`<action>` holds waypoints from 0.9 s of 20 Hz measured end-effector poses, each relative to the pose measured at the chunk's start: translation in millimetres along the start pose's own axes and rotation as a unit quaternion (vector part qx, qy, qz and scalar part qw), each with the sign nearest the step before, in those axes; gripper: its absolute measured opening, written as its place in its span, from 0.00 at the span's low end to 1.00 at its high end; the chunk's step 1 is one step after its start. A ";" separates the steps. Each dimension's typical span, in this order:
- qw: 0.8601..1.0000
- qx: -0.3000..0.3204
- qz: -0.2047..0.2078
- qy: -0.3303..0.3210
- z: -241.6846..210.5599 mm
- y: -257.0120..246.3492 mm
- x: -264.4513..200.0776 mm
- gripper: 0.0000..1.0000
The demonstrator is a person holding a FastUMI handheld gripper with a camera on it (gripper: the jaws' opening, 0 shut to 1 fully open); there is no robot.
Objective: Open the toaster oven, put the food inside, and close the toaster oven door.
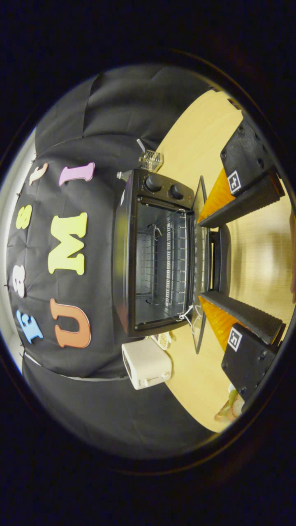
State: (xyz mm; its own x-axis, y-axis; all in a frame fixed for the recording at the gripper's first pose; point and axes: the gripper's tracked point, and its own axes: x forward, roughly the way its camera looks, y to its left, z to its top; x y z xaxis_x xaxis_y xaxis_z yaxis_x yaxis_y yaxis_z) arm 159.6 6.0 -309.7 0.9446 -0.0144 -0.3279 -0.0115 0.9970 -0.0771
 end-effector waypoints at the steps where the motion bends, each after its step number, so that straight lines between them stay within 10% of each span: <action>1: 1.000 -0.001 0.000 0.001 -5.9 0.5 1.0 1.00; 18: 0.999 -0.001 -0.007 0.040 -56.6 0.8 2.5 1.00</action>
State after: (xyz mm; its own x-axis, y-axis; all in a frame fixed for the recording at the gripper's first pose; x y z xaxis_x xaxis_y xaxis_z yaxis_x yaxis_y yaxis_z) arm 143.4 2.4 -363.9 0.9158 -0.0342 -0.4001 0.0009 0.9965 -0.0830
